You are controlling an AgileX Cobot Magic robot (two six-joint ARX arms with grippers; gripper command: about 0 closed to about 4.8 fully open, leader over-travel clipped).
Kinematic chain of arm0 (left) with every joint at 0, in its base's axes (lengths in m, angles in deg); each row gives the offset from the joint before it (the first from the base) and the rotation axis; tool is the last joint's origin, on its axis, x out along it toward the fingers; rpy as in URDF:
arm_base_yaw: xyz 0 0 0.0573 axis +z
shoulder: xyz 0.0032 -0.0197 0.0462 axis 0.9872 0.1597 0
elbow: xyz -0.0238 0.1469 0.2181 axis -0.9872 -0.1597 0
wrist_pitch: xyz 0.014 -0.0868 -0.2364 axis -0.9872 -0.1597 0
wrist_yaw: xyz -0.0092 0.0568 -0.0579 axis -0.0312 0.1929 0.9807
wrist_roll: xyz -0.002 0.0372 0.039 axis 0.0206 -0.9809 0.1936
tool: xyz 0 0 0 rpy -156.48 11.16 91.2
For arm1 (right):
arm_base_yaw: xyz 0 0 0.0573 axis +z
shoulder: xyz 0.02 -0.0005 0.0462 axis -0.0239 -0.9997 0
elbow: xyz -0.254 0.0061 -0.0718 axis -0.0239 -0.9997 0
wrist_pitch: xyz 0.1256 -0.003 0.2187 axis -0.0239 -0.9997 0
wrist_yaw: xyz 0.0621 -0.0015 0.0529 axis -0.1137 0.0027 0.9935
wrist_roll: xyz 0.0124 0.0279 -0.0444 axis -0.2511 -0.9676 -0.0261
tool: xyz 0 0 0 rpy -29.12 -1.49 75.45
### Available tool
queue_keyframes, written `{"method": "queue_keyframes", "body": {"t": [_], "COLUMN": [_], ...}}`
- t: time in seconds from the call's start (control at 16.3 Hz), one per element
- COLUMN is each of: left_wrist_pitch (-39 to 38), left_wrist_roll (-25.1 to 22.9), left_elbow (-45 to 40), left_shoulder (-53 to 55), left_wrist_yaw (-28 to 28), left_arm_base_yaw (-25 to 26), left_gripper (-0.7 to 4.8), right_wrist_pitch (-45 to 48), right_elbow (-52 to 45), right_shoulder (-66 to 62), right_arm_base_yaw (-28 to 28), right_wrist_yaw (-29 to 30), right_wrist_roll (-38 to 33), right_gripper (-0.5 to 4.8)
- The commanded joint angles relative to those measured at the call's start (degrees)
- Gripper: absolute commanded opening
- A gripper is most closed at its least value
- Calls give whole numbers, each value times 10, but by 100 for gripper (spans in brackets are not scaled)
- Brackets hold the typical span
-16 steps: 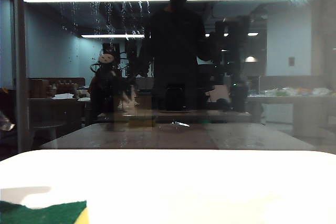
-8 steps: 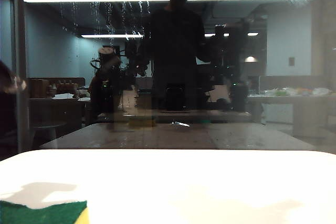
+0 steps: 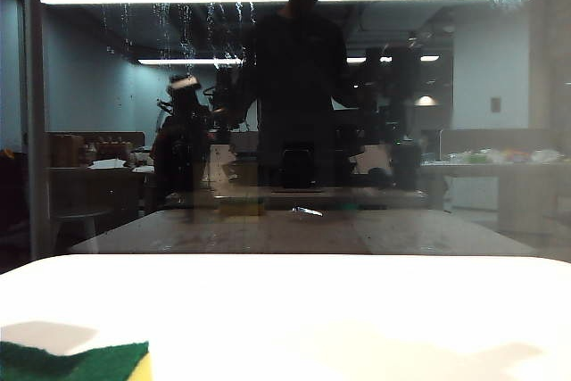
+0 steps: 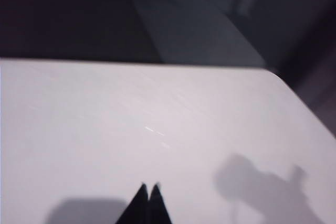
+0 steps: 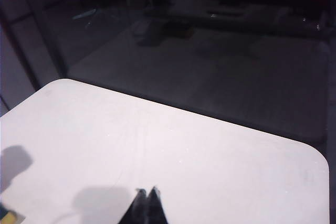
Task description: Reach upward to find where there is water on the glass, pick up the sponge from the table, dry the water, and finally place the sponge back on the table.
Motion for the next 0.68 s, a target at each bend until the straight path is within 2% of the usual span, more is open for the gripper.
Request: {"method": "queue_keyframes", "body": {"t": [0.06,0.37,0.68], "left_wrist_pitch": [-5,-10,-15], "left_wrist_roll": [-36,-86,-85], "left_elbow": [3,2,2], "left_shoulder": [-64,-119,-119], "left_wrist_yaw": [-104,-185,-223], "left_arm_base_yaw": [-1,-1,0], "left_gripper": [-6,-6,-6], "right_wrist_pitch": [68,188,230], "right_elbow": [-16,-73,-132], "right_shoulder": [0,3,36], "right_arm_base_yaw": [0,0,0], "right_wrist_yaw": [-43,-73,-128], "right_wrist_roll": [-20,-25,-25], "right_gripper": [-6,-6,-6]}}
